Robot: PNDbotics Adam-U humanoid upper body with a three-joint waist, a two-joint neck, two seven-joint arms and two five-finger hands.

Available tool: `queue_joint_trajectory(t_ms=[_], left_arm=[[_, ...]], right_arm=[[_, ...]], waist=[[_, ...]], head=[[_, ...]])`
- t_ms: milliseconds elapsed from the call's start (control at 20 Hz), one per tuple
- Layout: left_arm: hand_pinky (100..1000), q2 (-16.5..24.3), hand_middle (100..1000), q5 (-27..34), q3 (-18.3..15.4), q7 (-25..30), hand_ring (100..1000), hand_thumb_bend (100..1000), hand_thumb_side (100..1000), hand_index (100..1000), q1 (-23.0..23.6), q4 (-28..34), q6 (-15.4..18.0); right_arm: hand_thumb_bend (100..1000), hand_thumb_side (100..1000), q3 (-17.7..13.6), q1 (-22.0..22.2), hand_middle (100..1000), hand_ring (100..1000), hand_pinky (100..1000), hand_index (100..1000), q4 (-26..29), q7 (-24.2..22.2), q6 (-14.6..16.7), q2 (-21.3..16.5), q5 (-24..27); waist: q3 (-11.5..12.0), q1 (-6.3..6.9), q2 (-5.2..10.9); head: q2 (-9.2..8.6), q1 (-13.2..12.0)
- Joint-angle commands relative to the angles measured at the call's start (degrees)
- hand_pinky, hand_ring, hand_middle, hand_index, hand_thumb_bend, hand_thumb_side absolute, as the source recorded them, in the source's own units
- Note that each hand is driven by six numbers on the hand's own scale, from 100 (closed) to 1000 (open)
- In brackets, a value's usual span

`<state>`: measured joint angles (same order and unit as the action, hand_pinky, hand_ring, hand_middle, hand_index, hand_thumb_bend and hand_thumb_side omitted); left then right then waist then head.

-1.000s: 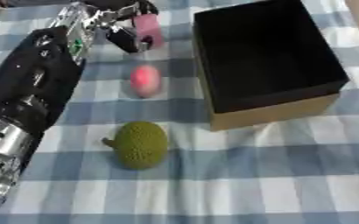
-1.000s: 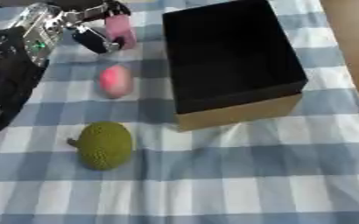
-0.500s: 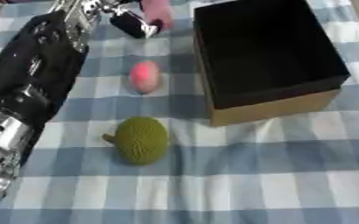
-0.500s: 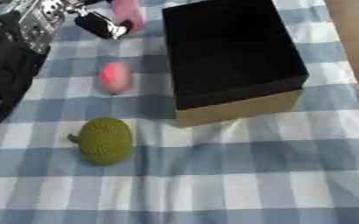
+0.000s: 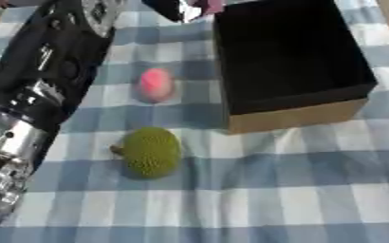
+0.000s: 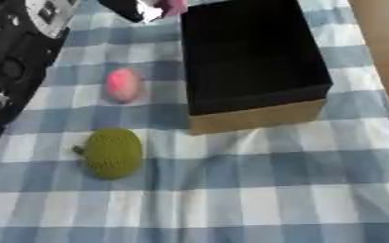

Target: Pick up objects on the table and place them in the box.

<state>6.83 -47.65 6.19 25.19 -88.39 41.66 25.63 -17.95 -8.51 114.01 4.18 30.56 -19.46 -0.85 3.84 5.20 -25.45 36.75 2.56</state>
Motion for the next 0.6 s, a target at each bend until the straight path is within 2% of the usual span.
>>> queue_joint_trajectory(t_ms=[50, 300, 350, 600], left_arm=[[763, -0.4, 406, 2.5, 1.0, 1.7, 614, 100, 254, 736, -1.7, 3.8, -0.1], [762, -1.3, 407, 3.4, 1.7, 2.5, 615, 100, 254, 736, -1.8, 5.5, -0.3], [756, -1.2, 409, 3.3, 1.8, 2.5, 619, 100, 222, 732, -1.9, 5.6, -0.3], [759, -1.8, 425, 0.2, 2.7, 1.3, 627, 100, 222, 740, -2.2, 4.5, 0.3]], right_arm=[[100, 470, -0.3, -0.1, 348, 1000, 948, 925, 0.6, 0.2, -0.1, -1.7, 0.7], [100, 470, -0.3, -0.2, 350, 1000, 948, 925, 0.6, 0.2, -0.3, -1.9, 1.0], [100, 470, -0.3, -0.2, 355, 1000, 948, 925, 0.6, 0.2, -0.3, -1.9, 1.1], [100, 470, -0.1, -0.5, 359, 1000, 948, 924, 0.6, 0.1, -0.6, -2.5, 1.8]], waist=[[-0.2, 0.68, 2.63], [-0.3, 0.85, 2.78], [-0.3, 0.90, 2.84], [-0.7, 1.39, 3.24]], head=[[0.20, -0.1], [0.02, -0.3], [0.01, -0.3], [0.34, -0.8]])
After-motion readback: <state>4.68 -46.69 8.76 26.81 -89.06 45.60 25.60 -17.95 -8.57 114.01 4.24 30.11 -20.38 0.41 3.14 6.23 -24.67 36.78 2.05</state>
